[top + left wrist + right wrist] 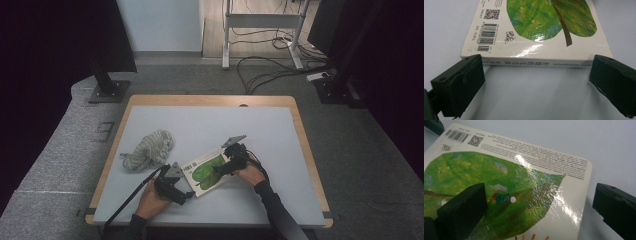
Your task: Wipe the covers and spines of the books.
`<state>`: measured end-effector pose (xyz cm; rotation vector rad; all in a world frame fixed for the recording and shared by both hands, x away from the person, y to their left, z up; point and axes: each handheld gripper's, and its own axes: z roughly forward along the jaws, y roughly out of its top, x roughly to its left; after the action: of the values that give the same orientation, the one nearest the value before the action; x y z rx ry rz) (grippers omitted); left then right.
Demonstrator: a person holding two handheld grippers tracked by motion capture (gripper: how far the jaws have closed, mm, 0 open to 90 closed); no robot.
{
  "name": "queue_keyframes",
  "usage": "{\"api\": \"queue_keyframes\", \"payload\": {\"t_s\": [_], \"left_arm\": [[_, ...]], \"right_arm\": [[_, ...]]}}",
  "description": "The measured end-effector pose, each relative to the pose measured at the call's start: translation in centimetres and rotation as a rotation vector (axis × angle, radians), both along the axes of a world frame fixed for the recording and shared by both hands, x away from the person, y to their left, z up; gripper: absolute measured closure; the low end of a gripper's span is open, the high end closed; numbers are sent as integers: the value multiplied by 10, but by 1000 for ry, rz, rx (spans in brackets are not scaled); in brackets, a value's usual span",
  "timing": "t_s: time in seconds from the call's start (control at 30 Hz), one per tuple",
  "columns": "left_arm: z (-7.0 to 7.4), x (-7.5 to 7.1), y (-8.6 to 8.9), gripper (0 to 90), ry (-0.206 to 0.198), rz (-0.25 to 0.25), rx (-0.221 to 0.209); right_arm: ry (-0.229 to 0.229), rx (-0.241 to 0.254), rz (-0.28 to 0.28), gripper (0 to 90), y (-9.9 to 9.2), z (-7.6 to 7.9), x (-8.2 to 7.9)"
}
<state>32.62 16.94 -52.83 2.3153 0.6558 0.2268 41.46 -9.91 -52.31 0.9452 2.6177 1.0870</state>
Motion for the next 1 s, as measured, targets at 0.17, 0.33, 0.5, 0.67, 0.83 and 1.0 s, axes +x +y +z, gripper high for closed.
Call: {"api": "queue_keyframes", "payload": {"t_s": [0.17, 0.33, 0.5, 0.67, 0.83, 1.0], "left_arm": [[0, 0, 0, 0, 0, 0, 0], [0, 0, 0, 0, 0, 0, 0], [0, 0, 0, 0, 0, 0, 0], [0, 0, 0, 0, 0, 0, 0], [0, 0, 0, 0, 1, 0, 0], [0, 0, 0, 0, 1, 1, 0]], "right_arm": [[20, 12, 4, 0, 2, -1, 4], [41, 27, 9, 0, 4, -3, 8], [46, 30, 6, 4, 2, -2, 8], [55, 29, -4, 22, 2, -1, 9], [65, 42, -11, 14, 2, 0, 9], [68, 69, -24, 5, 1, 4, 8]]}}
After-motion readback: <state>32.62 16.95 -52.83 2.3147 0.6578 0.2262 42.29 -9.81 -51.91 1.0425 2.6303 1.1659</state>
